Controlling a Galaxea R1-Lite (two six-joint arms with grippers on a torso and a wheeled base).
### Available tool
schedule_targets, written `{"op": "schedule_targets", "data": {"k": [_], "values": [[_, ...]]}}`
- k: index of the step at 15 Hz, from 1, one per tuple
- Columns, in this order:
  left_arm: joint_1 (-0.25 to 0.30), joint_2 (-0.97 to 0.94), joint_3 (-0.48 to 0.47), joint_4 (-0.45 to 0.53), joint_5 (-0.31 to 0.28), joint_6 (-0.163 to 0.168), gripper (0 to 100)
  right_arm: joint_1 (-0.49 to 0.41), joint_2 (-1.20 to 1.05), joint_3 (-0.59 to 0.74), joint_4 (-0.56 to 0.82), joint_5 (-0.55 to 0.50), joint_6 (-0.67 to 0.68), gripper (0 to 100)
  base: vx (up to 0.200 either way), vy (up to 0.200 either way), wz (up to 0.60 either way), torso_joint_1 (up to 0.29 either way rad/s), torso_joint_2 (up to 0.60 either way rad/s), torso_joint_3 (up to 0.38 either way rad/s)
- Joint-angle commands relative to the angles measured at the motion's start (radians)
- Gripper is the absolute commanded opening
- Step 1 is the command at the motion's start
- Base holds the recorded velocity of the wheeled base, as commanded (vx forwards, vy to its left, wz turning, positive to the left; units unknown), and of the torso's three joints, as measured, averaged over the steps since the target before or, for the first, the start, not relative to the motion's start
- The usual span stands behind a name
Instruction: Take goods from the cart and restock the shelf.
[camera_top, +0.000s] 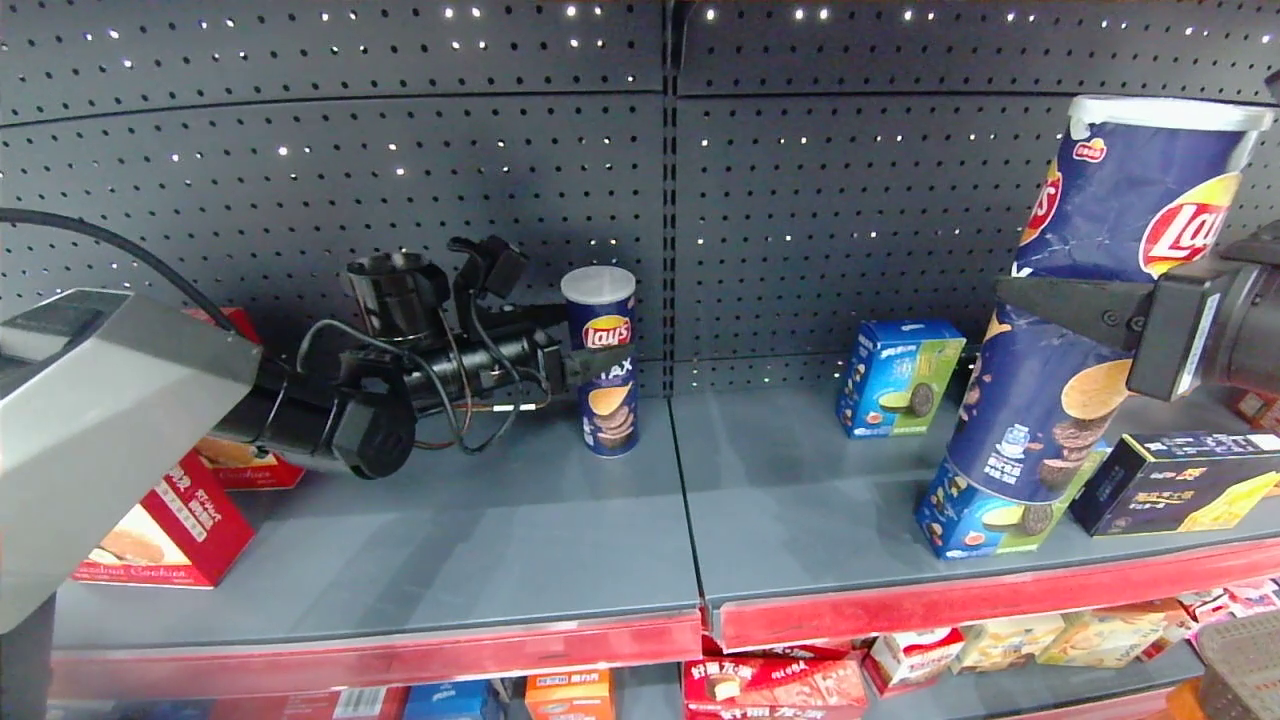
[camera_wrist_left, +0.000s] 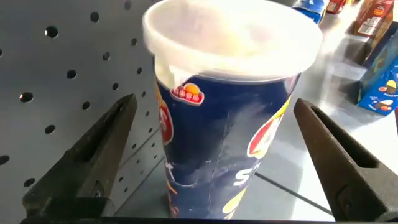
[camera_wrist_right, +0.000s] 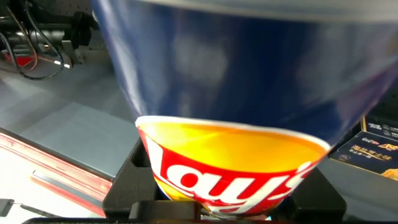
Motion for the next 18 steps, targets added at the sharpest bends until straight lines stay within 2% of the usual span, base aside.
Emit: {"op": "schedule_targets", "data": {"k": [1,6,7,10,12,15,16,18], "values": [[-0.002,0.005,-0.003,0.002,0.000,0.000,100,0.001,-0.001,0.000,-0.001,0.000,0.000,0,0.000,0.000,0.00,0.000,0.00,0.000],[-0.008,0.063,-0.048,0.003,0.004,0.000,100,-0.001,-0.003,0.003,-0.001,0.000,0.000,0,0.000,0.000,0.00,0.000,0.00,0.000],[-0.008,0.077,-0.060,-0.006,0.016,0.001,0,-0.001,-0.006,0.009,-0.001,0.000,0.000,0,0.000,0.000,0.00,0.000,0.00,0.000],[-0.021,0.072,-0.062,0.002,0.047,-0.002,0,-0.001,-0.007,0.015,-0.001,0.000,0.000,0,0.000,0.000,0.00,0.000,0.00,0.000],[-0.025,0.045,-0.052,0.002,0.047,-0.003,0,-0.001,-0.007,0.017,-0.001,0.002,0.000,0,0.000,0.000,0.00,0.000,0.00,0.000],[-0.034,-0.024,0.010,0.002,0.049,-0.005,0,-0.002,-0.013,0.032,-0.002,0.002,0.001,0,0.000,0.000,0.00,0.000,0.00,0.000],[-0.036,-0.098,0.099,-0.007,0.049,-0.003,0,-0.002,-0.032,0.052,-0.002,0.002,0.001,0,0.000,0.000,0.00,0.000,0.00,0.000],[-0.045,-0.182,0.198,-0.009,0.049,-0.002,0,-0.002,-0.056,0.078,-0.002,0.002,0.001,0,0.000,0.000,0.00,0.000,0.00,0.000]]}}
